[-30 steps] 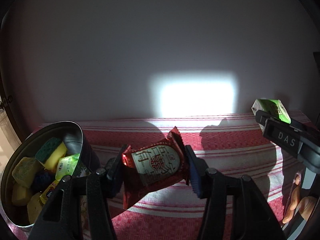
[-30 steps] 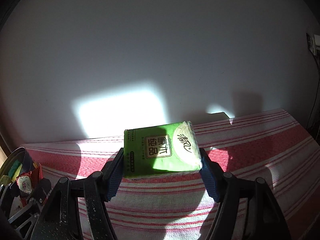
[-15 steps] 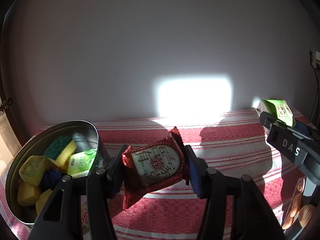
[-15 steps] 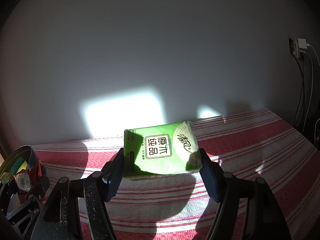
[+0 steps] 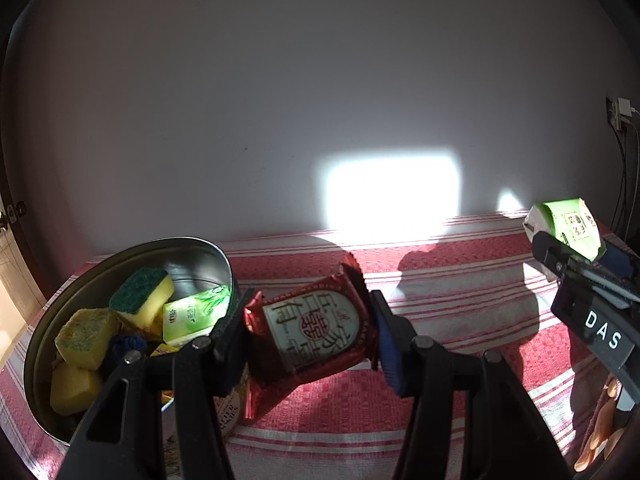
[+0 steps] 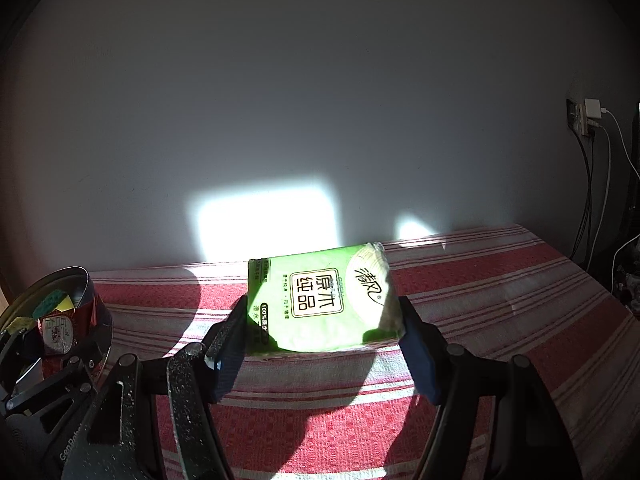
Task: Organize objects
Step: 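Carry the red snack packet and green tissue pack over the tin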
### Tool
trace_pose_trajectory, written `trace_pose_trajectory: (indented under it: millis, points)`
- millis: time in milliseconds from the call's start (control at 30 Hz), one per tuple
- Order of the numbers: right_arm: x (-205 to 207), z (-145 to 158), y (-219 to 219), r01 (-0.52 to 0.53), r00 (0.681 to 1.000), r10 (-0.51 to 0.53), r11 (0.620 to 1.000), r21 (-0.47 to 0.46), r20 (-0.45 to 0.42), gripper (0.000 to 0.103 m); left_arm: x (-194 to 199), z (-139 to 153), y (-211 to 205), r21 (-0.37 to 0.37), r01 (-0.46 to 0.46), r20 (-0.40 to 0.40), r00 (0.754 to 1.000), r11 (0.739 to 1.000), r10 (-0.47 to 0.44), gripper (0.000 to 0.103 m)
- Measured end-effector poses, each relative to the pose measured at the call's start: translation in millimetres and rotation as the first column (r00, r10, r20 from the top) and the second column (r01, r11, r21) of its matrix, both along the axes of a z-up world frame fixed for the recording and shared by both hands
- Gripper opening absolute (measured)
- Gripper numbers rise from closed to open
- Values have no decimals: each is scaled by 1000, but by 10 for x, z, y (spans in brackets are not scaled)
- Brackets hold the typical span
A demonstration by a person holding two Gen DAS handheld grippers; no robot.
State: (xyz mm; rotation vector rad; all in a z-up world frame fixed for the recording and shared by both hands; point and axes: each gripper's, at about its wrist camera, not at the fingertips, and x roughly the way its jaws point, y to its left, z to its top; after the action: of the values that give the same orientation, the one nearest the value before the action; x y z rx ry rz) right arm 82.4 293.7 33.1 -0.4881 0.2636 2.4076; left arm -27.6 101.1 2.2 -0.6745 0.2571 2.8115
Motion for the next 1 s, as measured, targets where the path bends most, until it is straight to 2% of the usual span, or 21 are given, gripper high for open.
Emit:
trace_pose_trajectory:
  millis: [300, 667, 1000]
  points:
    - [52, 33, -257, -1, 1000, 1, 999, 46, 12, 71, 75, 18, -161, 2, 25, -5, 1000, 1000, -25, 54]
    - [75, 55, -495, -19, 1000, 19, 996, 83, -2, 71, 142, 189, -507, 28, 59, -59, 997, 998, -57, 54]
    - [-111, 193, -854, -71, 996, 74, 995, 63, -49, 71, 68, 303, -839, 53, 32, -93, 995, 998, -27, 54]
